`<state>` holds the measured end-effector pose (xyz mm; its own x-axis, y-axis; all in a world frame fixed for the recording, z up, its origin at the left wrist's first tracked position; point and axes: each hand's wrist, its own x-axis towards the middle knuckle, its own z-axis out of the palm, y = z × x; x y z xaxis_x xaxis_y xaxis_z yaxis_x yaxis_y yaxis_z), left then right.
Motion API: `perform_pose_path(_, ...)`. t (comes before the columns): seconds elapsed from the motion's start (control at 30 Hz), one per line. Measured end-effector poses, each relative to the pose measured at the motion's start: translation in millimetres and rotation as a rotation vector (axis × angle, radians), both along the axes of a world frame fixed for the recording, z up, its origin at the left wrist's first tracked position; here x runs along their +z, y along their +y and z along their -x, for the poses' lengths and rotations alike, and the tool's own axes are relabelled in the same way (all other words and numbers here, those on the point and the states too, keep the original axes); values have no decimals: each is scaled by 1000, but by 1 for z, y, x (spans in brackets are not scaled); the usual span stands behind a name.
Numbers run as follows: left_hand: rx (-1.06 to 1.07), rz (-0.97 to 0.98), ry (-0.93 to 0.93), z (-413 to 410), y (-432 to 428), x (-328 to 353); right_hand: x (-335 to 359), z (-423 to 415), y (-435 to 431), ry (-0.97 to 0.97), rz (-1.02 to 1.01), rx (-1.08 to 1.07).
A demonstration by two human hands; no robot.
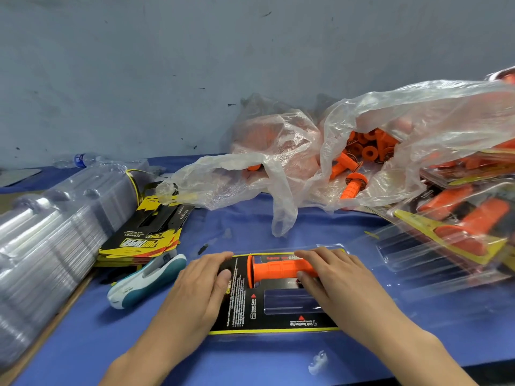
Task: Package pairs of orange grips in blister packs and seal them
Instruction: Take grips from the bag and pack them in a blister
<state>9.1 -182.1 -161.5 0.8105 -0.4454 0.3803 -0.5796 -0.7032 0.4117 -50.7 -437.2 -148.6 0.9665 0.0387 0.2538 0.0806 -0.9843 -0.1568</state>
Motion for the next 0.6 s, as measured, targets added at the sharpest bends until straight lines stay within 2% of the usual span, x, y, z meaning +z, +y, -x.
perform_pose_path(0.13,-118,-46,105,4,24,-3,-1,0,-2,-3,-5,-6)
perform_pose_path(0.37,-172,-67,128,7,39,-9,1,1,-2,-32,-62,-15)
perform_pose_path(0.6,-185,-140,47,7,40,-9,3,1,-2,-83,-164,-7)
